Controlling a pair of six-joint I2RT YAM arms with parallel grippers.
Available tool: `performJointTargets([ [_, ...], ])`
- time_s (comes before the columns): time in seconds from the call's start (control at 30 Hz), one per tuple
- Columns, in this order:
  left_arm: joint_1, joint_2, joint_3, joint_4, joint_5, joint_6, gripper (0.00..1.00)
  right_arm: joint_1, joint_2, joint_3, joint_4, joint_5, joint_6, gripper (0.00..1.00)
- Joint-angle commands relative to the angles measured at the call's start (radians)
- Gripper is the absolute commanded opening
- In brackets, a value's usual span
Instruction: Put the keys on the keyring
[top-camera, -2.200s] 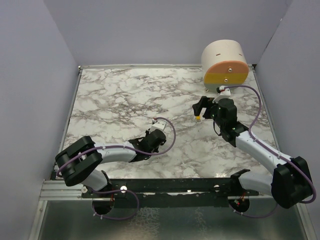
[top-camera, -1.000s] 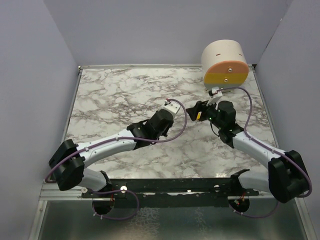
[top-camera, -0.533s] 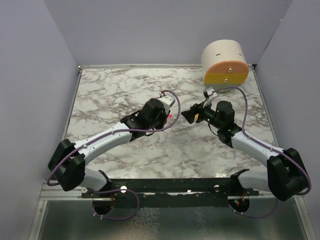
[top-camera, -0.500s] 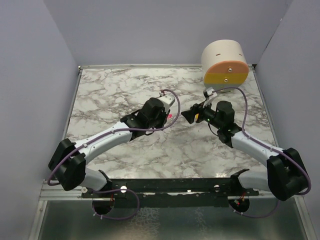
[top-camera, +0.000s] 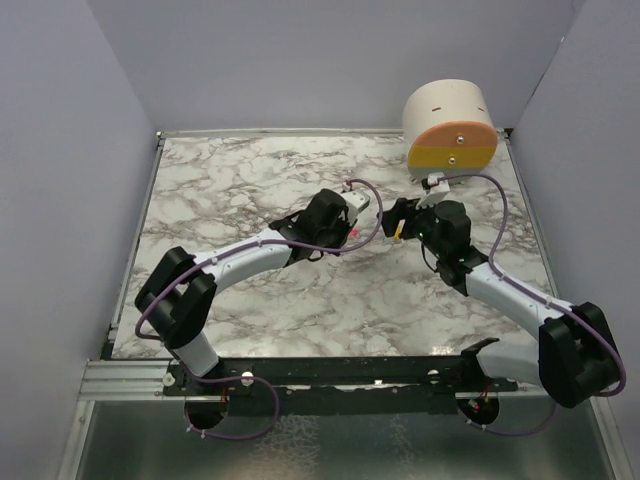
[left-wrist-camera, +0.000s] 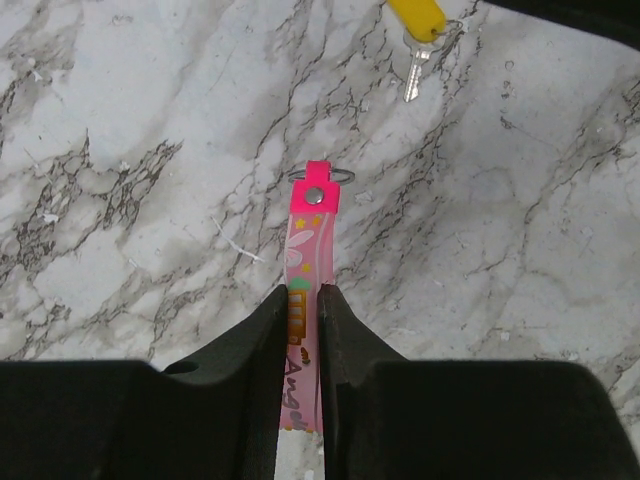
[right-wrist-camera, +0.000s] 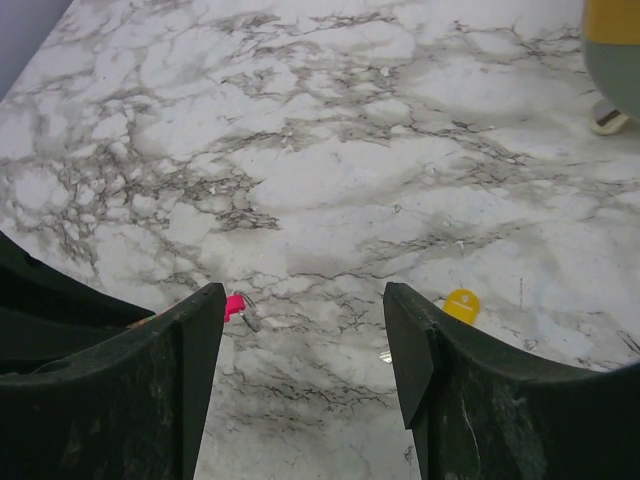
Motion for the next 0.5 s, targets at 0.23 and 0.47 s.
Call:
performJointTargets([
  [0.23,0.001,0.121,0.054,0.159,0.026,0.120,0.18,0.004,-0.069,-0.001,-0.070,0.243,0.089,0.66],
  [0.47,-0.001,0.189,0.039,0.190,0.029,0.143,0.17,0.004,-0.109,-0.017,-0.080,0.312,0.112,0.67],
])
